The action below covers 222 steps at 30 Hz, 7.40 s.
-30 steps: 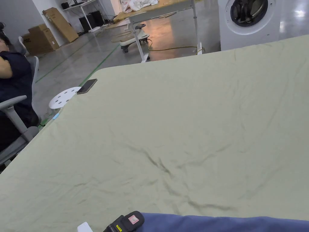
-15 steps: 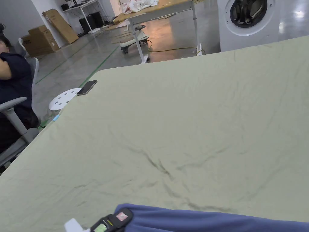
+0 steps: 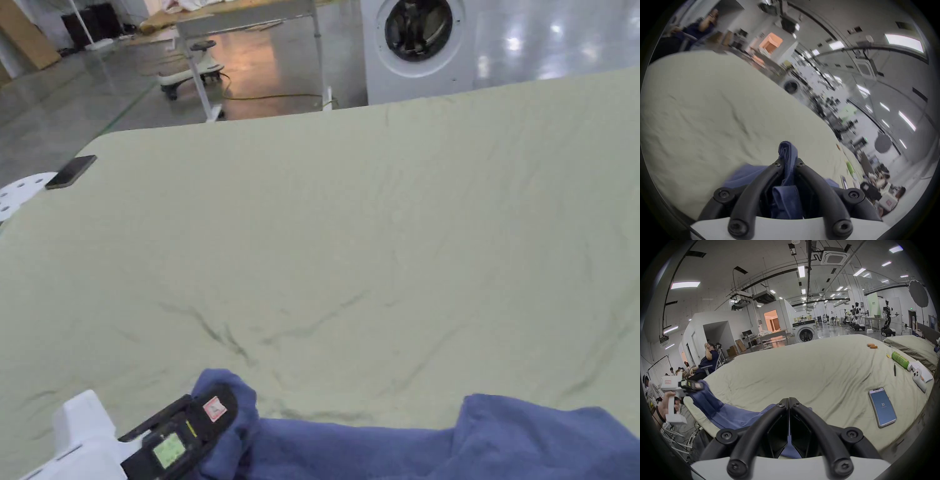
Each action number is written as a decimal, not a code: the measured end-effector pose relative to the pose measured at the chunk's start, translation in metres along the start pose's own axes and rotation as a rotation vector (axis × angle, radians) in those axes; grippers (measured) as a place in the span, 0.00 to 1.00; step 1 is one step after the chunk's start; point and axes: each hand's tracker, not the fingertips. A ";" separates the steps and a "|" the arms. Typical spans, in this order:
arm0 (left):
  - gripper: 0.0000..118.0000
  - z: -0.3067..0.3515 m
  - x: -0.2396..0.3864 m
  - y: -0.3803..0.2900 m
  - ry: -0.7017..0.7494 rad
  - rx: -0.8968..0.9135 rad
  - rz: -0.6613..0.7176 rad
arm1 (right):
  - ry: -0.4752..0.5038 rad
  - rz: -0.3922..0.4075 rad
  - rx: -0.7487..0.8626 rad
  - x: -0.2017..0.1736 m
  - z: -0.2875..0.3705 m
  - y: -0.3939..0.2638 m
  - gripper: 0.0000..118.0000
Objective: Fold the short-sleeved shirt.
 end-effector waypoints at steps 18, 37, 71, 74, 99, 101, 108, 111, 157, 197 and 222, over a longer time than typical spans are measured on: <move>0.01 -0.102 0.033 -0.045 -0.034 -0.151 -0.028 | -0.058 -0.133 0.001 0.040 0.032 -0.026 0.00; 0.62 -0.051 -0.016 -0.024 0.082 -0.108 0.048 | -0.011 -0.096 -0.054 0.024 0.014 -0.033 0.00; 0.06 -0.041 0.051 -0.034 -0.077 -0.002 0.063 | 0.065 -0.075 -0.030 0.006 0.009 -0.022 0.00; 0.07 -0.098 0.082 -0.066 -0.071 -0.157 -0.015 | 0.051 -0.056 -0.027 0.006 0.018 -0.023 0.00; 0.00 -0.155 0.078 -0.093 -0.149 -0.345 -0.032 | 0.110 -0.118 -0.266 0.008 -0.012 -0.060 0.00; 0.05 -0.125 0.070 -0.075 -0.161 -0.278 -0.039 | 0.149 -0.058 -0.318 -0.002 -0.038 -0.063 0.00; 0.68 -0.054 0.012 -0.037 -0.040 -0.182 -0.011 | 0.223 -0.149 -0.537 -0.033 -0.155 -0.055 0.00; 0.69 -0.049 -0.013 -0.035 -0.016 -0.192 0.034 | 0.167 0.001 -0.667 -0.042 -0.190 -0.070 0.00; 0.61 0.116 -0.098 0.155 0.717 0.039 -0.367 | 0.084 -0.314 -0.352 0.062 -0.080 -0.030 0.00; 0.00 0.112 0.165 -0.019 0.392 0.604 -0.765 | -0.066 0.187 0.339 -0.015 0.001 0.058 0.00; 0.97 0.110 0.173 -0.007 0.363 0.619 -0.716 | -0.040 0.197 0.386 -0.019 0.005 0.068 1.00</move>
